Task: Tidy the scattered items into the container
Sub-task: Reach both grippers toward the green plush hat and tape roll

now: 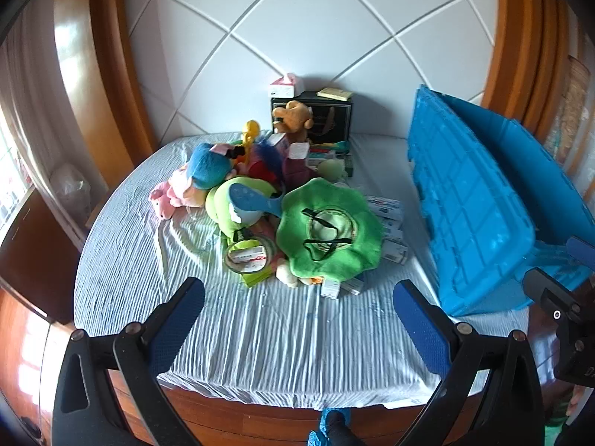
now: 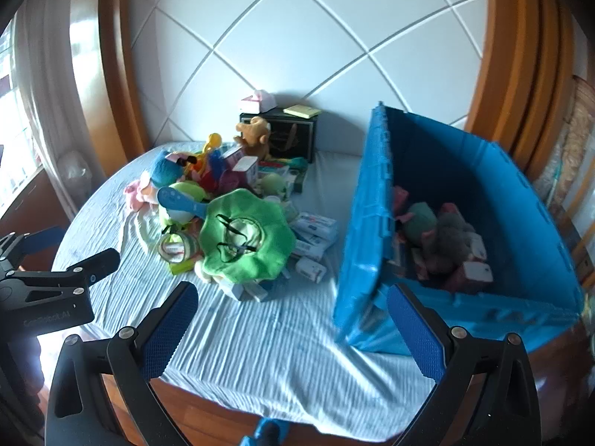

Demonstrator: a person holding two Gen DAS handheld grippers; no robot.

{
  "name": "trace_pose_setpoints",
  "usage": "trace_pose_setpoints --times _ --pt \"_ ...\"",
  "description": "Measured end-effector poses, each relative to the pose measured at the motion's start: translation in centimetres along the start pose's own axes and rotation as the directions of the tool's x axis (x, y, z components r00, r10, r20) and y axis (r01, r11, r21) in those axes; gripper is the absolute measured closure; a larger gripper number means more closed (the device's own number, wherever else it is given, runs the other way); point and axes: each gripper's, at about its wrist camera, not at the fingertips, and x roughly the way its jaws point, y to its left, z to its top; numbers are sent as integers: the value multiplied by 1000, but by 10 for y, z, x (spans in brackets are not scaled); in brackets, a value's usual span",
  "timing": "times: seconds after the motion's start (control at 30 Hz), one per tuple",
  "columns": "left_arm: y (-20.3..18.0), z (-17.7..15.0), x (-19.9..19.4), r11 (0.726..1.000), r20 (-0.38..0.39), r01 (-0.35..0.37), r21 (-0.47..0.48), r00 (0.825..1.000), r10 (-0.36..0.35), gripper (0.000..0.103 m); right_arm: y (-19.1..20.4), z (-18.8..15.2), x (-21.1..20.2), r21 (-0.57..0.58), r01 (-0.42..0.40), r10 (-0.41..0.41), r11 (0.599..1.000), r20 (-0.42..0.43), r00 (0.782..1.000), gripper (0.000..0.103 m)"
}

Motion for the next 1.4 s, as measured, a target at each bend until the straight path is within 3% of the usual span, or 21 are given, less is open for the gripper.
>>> trace_pose_setpoints --times 0.13,0.2,0.4,0.57,0.67,0.77,0.9,1.07,1.17,1.3,1.4 --pt "14 6 40 1000 -42 -5 15 999 5 0 10 13 42 1 -54 54 999 -31 998 0" --pt "22 8 67 999 -67 35 10 997 -34 0 16 18 67 -5 -90 90 996 -55 994 0" --pt "43 14 137 996 -93 56 -69 994 -62 0 25 23 153 0 -115 114 993 -167 979 0" --pt "52 19 202 996 -175 -36 -82 984 22 2 21 22 216 37 -140 145 989 -230 962 0" --pt "55 15 236 995 -217 -61 -78 975 43 13 20 22 249 40 -161 166 986 -261 951 0" --pt "59 6 261 993 -240 -70 -94 970 45 15 21 21 272 37 -166 169 986 -274 947 7" --pt "58 -1 287 992 -254 -83 -97 966 56 17 20 20 300 62 -144 156 988 -298 942 27" --pt "50 3 314 993 -247 -95 -72 966 74 17 17 17 323 75 -97 116 992 -328 937 41" --pt "44 2 330 997 -273 -64 -45 961 49 27 16 15 333 99 -70 100 993 -337 936 41" --pt "40 -1 343 997 -266 -72 4 961 70 27 14 16 346 131 -40 80 991 -313 946 12" --pt "40 -3 347 1000 -265 -15 -3 964 13 42 14 17 362 142 -25 68 990 -306 950 12"
